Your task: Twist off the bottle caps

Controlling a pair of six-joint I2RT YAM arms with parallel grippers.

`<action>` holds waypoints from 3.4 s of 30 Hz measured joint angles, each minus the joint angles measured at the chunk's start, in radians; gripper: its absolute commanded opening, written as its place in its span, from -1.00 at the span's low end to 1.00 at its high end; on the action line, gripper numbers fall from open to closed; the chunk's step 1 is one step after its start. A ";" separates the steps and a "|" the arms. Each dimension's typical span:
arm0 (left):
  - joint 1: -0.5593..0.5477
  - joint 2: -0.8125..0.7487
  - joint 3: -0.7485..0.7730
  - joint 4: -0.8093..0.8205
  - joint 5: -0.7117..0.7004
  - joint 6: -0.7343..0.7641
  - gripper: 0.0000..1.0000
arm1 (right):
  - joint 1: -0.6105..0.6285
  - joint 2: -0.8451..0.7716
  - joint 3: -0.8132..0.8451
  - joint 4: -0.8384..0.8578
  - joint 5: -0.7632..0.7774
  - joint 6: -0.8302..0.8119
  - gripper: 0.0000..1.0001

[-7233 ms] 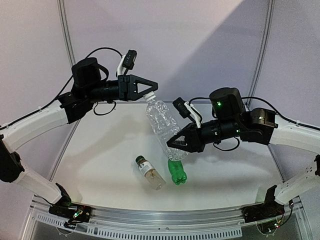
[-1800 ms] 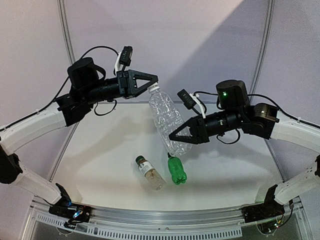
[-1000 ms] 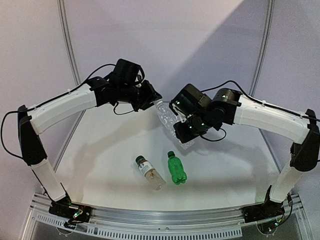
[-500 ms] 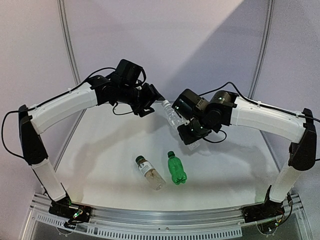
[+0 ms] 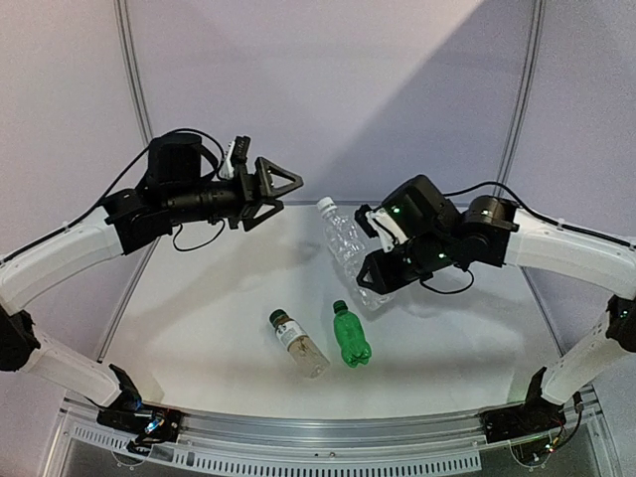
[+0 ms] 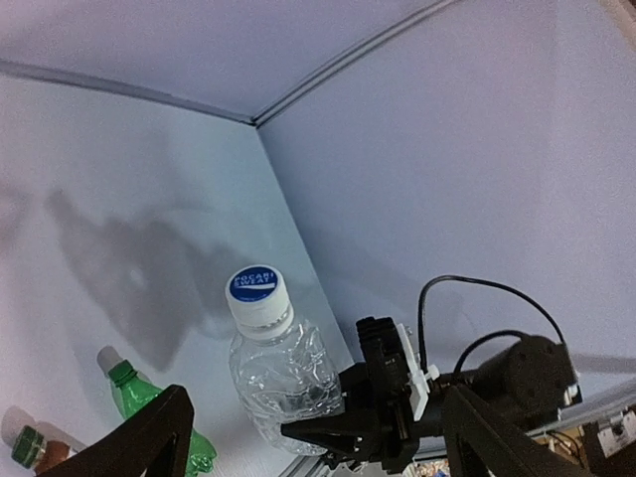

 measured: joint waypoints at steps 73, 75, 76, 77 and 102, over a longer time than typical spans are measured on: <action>-0.079 0.211 0.186 -0.187 -0.184 -0.298 0.99 | 0.068 0.248 0.275 -0.286 0.342 -0.039 -1.00; -0.072 0.140 0.128 -0.149 -0.180 -0.259 0.97 | 0.067 0.230 0.259 -0.268 0.316 -0.039 -1.00; -0.068 0.103 0.097 -0.119 -0.171 -0.233 0.96 | 0.066 0.217 0.250 -0.256 0.298 -0.039 -1.00; -0.063 0.070 0.069 -0.095 -0.159 -0.206 0.95 | 0.064 0.199 0.235 -0.237 0.269 -0.040 -1.00; 0.012 0.019 -0.072 0.444 0.265 0.039 -0.12 | 0.018 -0.119 -0.055 0.281 -0.443 -0.054 -1.00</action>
